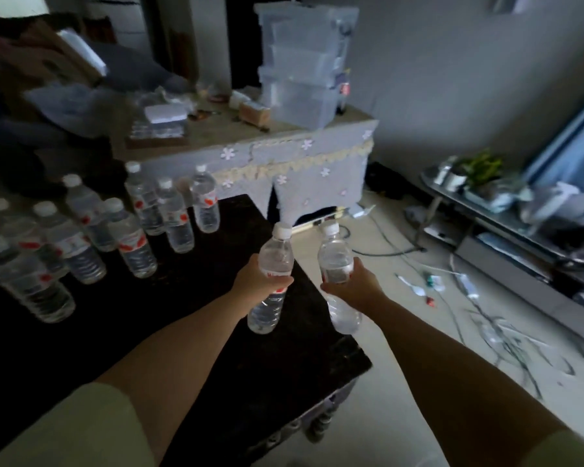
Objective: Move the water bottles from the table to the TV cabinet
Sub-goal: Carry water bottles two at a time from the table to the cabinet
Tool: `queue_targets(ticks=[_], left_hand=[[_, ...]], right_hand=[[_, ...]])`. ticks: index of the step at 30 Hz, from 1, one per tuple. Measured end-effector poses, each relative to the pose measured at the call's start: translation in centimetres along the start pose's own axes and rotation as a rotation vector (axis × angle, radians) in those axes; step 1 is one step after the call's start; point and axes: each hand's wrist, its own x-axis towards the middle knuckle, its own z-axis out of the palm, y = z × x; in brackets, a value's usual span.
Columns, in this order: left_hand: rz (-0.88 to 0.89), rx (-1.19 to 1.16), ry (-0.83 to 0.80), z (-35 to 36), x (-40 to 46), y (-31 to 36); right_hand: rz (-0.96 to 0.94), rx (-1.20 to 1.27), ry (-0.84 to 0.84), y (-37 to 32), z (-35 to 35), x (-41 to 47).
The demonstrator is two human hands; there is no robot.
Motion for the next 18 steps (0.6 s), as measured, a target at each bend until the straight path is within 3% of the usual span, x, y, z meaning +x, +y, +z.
queue_targets(ticks=[10,18], left_hand=[[0.187,0.109,-0.308,11.6,-1.0,6.6],[0.351,0.22,-0.572,24.3,-7.6,11.5]], right_hand=[[0.264,0.056,0.321,8.7,-9.4,-9.4],[0.486,0.098,0.501,17.6,-16.7,-19.3]])
